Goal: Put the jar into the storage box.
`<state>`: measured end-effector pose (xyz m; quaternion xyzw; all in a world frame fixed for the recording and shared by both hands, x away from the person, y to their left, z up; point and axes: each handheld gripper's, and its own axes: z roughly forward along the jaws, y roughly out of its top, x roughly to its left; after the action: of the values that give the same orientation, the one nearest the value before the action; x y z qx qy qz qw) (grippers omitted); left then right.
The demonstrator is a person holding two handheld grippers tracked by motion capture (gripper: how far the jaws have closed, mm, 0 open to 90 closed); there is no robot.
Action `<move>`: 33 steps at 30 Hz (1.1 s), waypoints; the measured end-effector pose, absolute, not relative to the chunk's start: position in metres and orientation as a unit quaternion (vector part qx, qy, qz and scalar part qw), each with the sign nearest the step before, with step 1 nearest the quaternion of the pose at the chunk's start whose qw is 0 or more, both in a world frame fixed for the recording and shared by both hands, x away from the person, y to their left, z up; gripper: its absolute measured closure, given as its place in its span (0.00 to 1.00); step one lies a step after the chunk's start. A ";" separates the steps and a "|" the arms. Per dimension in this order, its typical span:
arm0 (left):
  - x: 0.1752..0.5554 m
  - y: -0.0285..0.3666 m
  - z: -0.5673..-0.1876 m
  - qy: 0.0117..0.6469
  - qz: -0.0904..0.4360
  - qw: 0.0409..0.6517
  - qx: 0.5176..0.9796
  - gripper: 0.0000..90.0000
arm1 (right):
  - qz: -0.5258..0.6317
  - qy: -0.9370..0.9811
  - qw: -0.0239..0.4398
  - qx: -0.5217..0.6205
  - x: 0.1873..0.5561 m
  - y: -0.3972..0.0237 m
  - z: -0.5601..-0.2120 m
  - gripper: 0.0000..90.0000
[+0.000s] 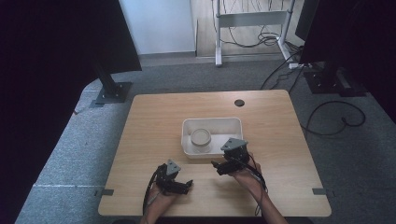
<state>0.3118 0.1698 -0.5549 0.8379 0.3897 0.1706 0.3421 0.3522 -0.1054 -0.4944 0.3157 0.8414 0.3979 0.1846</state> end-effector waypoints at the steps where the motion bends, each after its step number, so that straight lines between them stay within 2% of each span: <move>1: 0.312 0.170 -0.555 0.390 0.171 0.342 0.838 0.02 | 0.398 0.841 0.185 0.316 0.352 -0.105 -0.494 0.04; 33: 0.311 0.170 -0.555 0.392 0.170 0.342 0.837 0.02 | 0.394 0.831 0.192 0.344 0.325 -0.157 -0.508 0.06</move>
<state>0.3115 0.1697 -0.5548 0.8371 0.3919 0.1697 0.3418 0.3250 -0.1567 -0.5076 0.3439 0.8307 0.3936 0.1915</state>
